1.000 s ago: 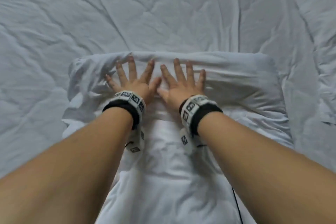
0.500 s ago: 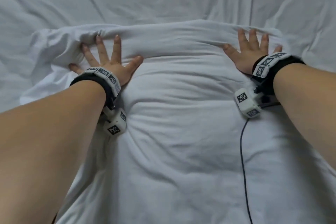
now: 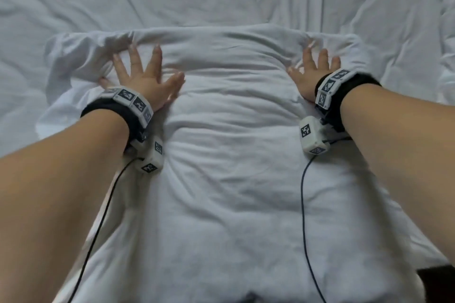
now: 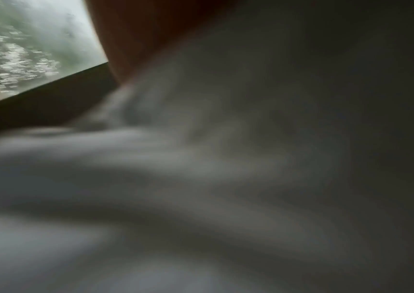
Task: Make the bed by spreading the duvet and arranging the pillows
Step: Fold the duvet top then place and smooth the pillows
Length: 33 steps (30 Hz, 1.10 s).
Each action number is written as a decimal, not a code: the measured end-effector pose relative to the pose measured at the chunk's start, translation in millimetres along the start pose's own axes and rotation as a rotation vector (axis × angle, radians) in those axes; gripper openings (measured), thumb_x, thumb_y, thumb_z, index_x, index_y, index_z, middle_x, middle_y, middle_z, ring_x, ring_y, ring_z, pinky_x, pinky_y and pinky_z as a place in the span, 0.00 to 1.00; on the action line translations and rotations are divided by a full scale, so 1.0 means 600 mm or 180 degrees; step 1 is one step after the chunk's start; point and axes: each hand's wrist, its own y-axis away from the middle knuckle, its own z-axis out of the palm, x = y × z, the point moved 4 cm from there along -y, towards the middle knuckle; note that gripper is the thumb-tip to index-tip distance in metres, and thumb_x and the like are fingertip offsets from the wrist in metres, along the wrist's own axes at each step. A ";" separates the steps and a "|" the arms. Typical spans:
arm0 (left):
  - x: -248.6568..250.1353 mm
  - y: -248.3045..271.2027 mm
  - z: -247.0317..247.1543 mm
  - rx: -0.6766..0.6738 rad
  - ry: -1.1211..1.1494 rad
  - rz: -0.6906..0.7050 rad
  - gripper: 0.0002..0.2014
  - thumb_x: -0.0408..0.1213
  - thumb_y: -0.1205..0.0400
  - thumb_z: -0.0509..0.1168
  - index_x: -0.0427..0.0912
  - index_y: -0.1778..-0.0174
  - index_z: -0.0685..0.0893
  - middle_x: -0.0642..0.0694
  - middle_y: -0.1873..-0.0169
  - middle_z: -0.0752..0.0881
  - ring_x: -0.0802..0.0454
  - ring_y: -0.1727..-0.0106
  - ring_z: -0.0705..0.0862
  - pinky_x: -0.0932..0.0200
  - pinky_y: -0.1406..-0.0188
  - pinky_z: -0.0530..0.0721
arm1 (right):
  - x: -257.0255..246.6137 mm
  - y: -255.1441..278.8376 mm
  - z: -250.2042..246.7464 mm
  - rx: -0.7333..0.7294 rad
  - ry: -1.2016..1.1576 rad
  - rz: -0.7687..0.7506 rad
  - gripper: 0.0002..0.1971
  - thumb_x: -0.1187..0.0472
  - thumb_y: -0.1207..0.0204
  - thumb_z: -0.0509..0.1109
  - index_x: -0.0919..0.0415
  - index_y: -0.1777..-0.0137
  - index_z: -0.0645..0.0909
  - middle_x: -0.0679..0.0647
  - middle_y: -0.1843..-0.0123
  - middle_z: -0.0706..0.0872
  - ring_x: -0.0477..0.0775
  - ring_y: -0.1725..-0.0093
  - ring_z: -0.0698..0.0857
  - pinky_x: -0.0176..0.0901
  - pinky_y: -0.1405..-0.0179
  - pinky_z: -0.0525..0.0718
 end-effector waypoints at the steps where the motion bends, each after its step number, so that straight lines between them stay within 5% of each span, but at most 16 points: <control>1: 0.009 0.028 -0.003 0.0113 -0.0007 0.0058 0.41 0.82 0.24 0.41 0.77 0.17 0.33 0.54 0.12 0.30 0.34 0.12 0.30 0.15 0.22 0.38 | -0.020 0.026 0.000 0.0011 0.0077 -0.0119 0.42 0.26 0.32 0.24 0.32 0.15 0.35 0.50 0.10 0.30 0.71 0.12 0.35 0.82 0.20 0.41; 2: 0.030 0.061 0.001 0.0198 -0.0011 0.0185 0.37 0.78 0.19 0.41 0.77 0.16 0.34 0.53 0.11 0.32 0.34 0.12 0.32 0.17 0.20 0.39 | -0.050 0.059 0.004 -0.0010 0.0073 -0.0218 0.42 0.26 0.33 0.21 0.31 0.15 0.35 0.49 0.10 0.30 0.70 0.12 0.35 0.84 0.21 0.38; 5: 0.129 0.164 0.046 0.0158 -0.0004 0.0824 0.28 0.64 0.11 0.42 0.75 0.14 0.40 0.55 0.10 0.35 0.37 0.11 0.33 0.23 0.17 0.36 | -0.164 0.185 0.043 -0.0124 0.0180 -0.0886 0.35 0.31 0.18 0.41 0.33 0.14 0.33 0.46 0.12 0.26 0.61 0.12 0.30 0.78 0.21 0.30; 8: 0.116 0.199 0.100 0.0041 -0.0121 0.0555 0.29 0.67 0.13 0.39 0.76 0.14 0.40 0.58 0.11 0.34 0.40 0.11 0.31 0.26 0.17 0.30 | -0.162 0.236 0.097 -0.0127 0.0630 -0.1355 0.34 0.36 0.16 0.44 0.33 0.14 0.33 0.42 0.12 0.25 0.58 0.14 0.26 0.77 0.23 0.26; 14: -0.046 0.206 0.107 0.0158 -0.0512 0.0113 0.40 0.76 0.18 0.37 0.66 0.11 0.37 0.49 0.10 0.34 0.38 0.10 0.35 0.37 0.12 0.38 | 0.157 0.169 0.084 0.0038 0.0555 -0.0303 0.38 0.19 0.25 0.40 0.24 0.18 0.31 0.36 0.13 0.27 0.57 0.12 0.31 0.80 0.21 0.36; 17: -0.086 0.242 0.119 0.0269 -0.0498 -0.0198 0.40 0.77 0.19 0.35 0.67 0.12 0.36 0.52 0.11 0.31 0.40 0.11 0.32 0.33 0.14 0.33 | 0.264 0.166 0.098 -0.0064 0.0264 -0.0027 0.42 0.14 0.32 0.37 0.23 0.17 0.35 0.45 0.11 0.30 0.67 0.11 0.40 0.79 0.18 0.46; 19: -0.127 0.280 0.128 0.0237 -0.0443 -0.0549 0.39 0.78 0.20 0.34 0.70 0.14 0.34 0.57 0.13 0.27 0.39 0.12 0.29 0.27 0.18 0.30 | 0.276 0.193 0.110 -0.0021 0.0040 0.0112 0.41 0.21 0.24 0.45 0.30 0.14 0.35 0.55 0.09 0.37 0.73 0.13 0.47 0.74 0.16 0.48; 21: -0.176 0.327 0.139 0.0241 -0.0147 -0.1008 0.41 0.82 0.24 0.36 0.75 0.16 0.34 0.58 0.14 0.26 0.35 0.11 0.32 0.21 0.20 0.33 | 0.261 0.233 0.113 0.0102 -0.0076 0.0204 0.45 0.21 0.28 0.45 0.34 0.14 0.34 0.58 0.09 0.38 0.71 0.12 0.46 0.76 0.17 0.48; 23: -0.217 0.381 0.158 0.0311 0.0522 -0.1463 0.47 0.86 0.29 0.43 0.77 0.17 0.33 0.46 0.11 0.31 0.27 0.11 0.42 0.21 0.17 0.42 | 0.249 0.260 0.129 0.0159 -0.0231 0.0157 0.48 0.19 0.32 0.42 0.34 0.14 0.32 0.57 0.10 0.33 0.70 0.12 0.41 0.75 0.16 0.46; 27: -0.252 0.461 0.209 0.0403 0.1287 -0.1837 0.55 0.80 0.26 0.59 0.65 0.12 0.35 0.23 0.16 0.62 0.20 0.22 0.70 0.30 0.20 0.67 | 0.261 0.331 0.190 0.0110 -0.0540 0.0292 0.44 0.20 0.24 0.48 0.32 0.14 0.32 0.55 0.10 0.30 0.75 0.13 0.40 0.68 0.14 0.42; 31: -0.269 0.487 0.233 0.0617 0.1464 -0.1928 0.57 0.79 0.28 0.64 0.53 0.10 0.48 0.25 0.18 0.64 0.21 0.22 0.70 0.30 0.22 0.67 | 0.276 0.380 0.254 0.0316 -0.0644 0.0426 0.50 0.11 0.39 0.32 0.27 0.15 0.39 0.54 0.09 0.36 0.78 0.14 0.43 0.71 0.16 0.44; 33: -0.294 0.488 0.241 0.0604 0.1511 -0.2020 0.61 0.81 0.33 0.64 0.42 0.13 0.58 0.26 0.20 0.69 0.23 0.23 0.72 0.31 0.22 0.70 | 0.275 0.413 0.270 0.0517 -0.1050 0.0657 0.46 0.13 0.33 0.39 0.28 0.15 0.39 0.54 0.09 0.40 0.76 0.14 0.48 0.70 0.15 0.47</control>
